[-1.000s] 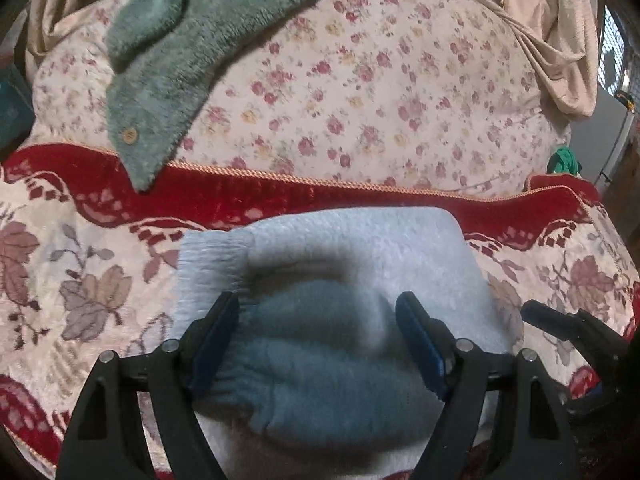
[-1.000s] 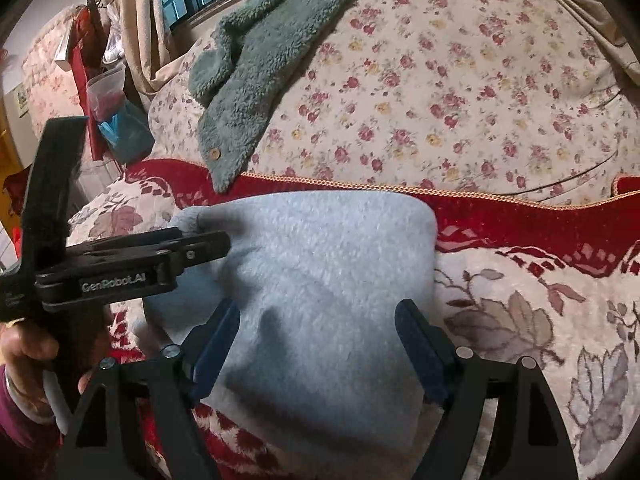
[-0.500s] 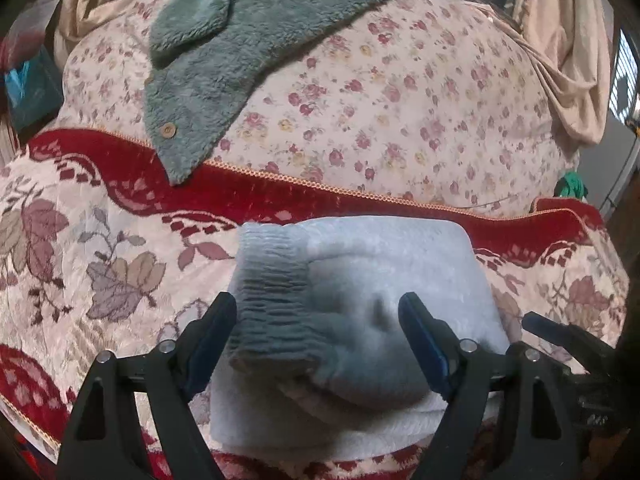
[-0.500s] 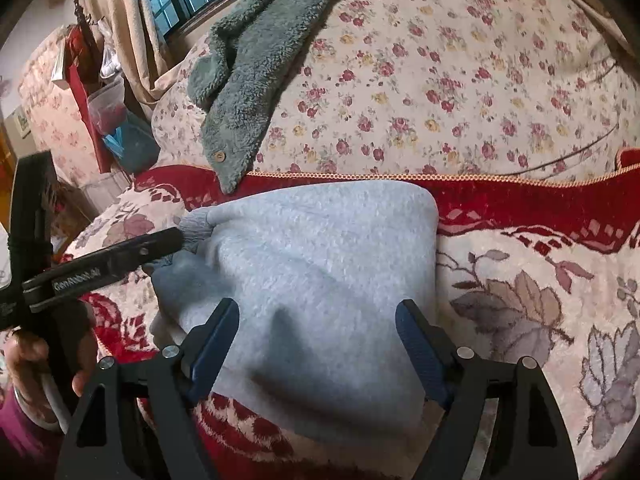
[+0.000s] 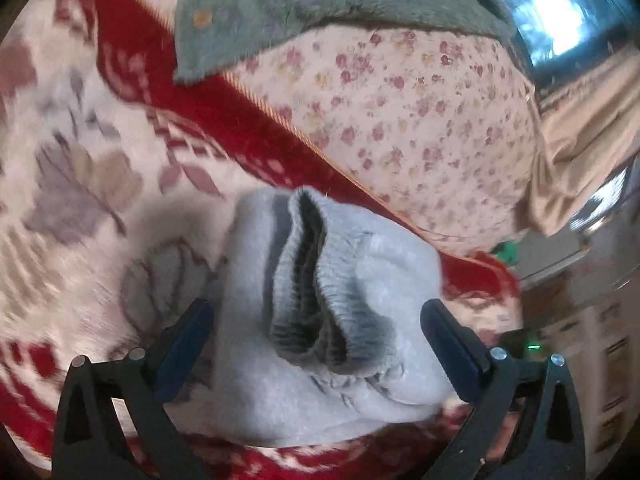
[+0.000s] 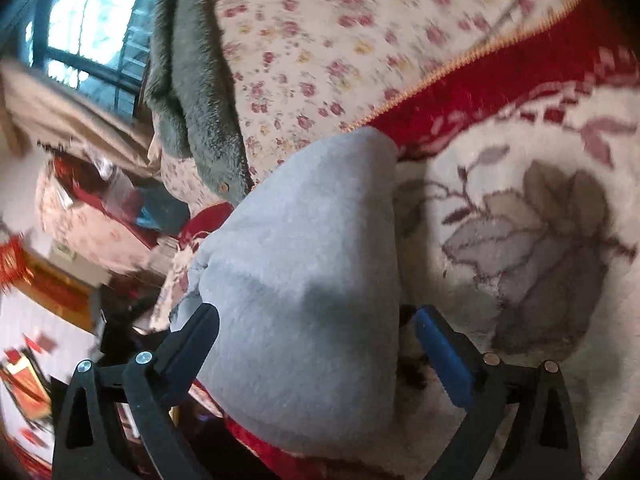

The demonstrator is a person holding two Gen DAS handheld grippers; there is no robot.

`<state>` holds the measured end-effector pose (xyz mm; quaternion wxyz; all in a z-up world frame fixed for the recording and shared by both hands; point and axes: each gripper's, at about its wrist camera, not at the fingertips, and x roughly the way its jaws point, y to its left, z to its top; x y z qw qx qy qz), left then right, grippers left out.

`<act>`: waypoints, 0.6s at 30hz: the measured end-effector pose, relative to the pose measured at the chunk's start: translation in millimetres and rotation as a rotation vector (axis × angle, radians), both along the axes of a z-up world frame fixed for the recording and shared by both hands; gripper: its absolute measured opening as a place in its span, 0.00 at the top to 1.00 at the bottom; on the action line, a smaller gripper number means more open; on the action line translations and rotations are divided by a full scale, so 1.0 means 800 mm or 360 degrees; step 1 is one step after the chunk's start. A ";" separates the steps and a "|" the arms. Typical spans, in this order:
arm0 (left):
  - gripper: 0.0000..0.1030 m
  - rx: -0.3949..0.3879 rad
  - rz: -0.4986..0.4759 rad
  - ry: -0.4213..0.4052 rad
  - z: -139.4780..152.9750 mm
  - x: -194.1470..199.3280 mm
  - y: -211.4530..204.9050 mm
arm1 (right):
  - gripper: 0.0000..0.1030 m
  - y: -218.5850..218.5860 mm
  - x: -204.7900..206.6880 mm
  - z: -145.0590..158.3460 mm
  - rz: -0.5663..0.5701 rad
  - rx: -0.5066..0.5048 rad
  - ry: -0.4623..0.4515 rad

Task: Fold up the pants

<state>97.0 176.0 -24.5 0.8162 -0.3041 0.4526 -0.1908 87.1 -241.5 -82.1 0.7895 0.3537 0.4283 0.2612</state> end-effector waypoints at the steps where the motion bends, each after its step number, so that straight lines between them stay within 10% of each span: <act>1: 0.00 -0.0030 0.0006 0.0015 -0.004 0.002 0.002 | 0.02 0.000 0.003 -0.005 0.0001 0.0021 0.0016; 18: 0.00 -0.0086 -0.0137 0.0138 -0.051 0.037 -0.006 | 0.00 0.015 0.027 -0.031 0.0134 0.0138 0.0045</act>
